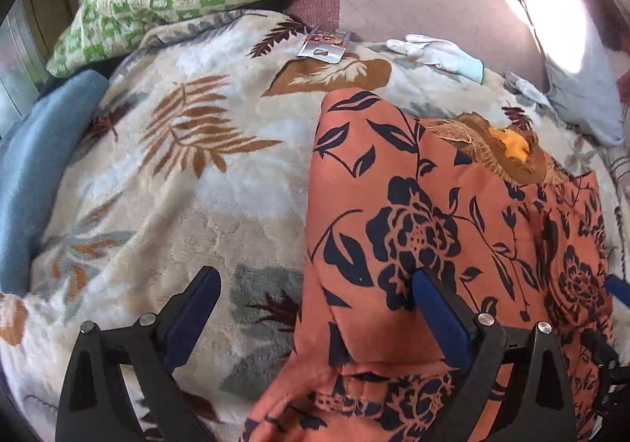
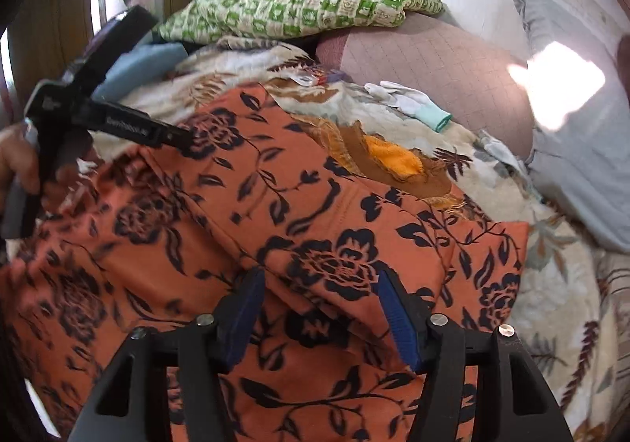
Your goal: Fold small clothes
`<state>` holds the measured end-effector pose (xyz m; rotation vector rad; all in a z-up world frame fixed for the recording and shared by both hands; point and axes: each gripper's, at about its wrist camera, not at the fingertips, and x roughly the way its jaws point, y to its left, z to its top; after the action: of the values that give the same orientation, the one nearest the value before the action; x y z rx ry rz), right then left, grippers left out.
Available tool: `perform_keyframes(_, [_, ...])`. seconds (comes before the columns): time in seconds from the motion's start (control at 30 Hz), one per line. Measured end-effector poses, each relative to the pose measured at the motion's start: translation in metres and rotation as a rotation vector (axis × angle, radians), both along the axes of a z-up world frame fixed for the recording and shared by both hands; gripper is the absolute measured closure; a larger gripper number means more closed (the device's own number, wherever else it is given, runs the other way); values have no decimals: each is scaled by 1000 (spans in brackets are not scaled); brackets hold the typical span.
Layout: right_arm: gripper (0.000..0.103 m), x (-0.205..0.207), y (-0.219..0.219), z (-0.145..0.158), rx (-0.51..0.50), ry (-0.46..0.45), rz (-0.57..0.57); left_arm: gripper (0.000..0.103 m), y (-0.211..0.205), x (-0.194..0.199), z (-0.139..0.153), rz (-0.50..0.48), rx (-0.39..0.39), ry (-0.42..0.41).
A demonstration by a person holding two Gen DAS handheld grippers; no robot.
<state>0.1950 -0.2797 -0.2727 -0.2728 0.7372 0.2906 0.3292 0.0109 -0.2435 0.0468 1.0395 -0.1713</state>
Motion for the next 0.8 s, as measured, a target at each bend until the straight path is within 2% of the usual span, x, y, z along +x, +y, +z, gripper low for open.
perform_keyframes(0.07, [40, 9, 1, -5, -22, 13, -8, 26, 5, 5, -2, -7, -67, 20])
perform_keyframes(0.1, [40, 15, 2, -8, -44, 10, -27, 31, 5, 5, -1, -12, -90, 26])
perform_keyframes(0.17, [40, 28, 2, -12, -10, 52, -35, 54, 4, 8, -4, -38, -118, 42])
perform_keyframes(0.23, [52, 38, -2, -14, 36, 82, -55, 60, 1, 8, -5, -63, -122, 42])
perform_keyframes(0.27, [68, 42, -4, -16, 50, 100, -75, 66, -1, 7, -2, -80, -114, 29])
perform_keyframes(0.33, [74, 48, -17, -15, 127, 132, -118, 75, 1, 6, 3, -93, -124, 14])
perform_keyframes(0.4, [85, 50, -32, -13, 220, 159, -152, 80, 9, 8, 6, -87, -165, 13])
perform_keyframes(0.53, [91, 49, -64, -10, 360, 172, -249, 87, 18, 10, 5, -73, -197, 16])
perform_keyframes(0.67, [92, 42, -120, -16, 539, 184, -433, 96, 26, 6, 14, -44, -151, -37])
perform_keyframes(0.7, [92, 39, -136, -21, 592, 197, -484, 101, 30, 4, 18, -26, -117, -63])
perform_keyframes(0.77, [92, 31, -166, -36, 736, 248, -558, 103, 40, 1, 27, 28, 22, -144])
perform_keyframes(0.8, [91, 29, -174, -43, 803, 280, -564, 103, 49, 0, 30, 48, 30, -160])
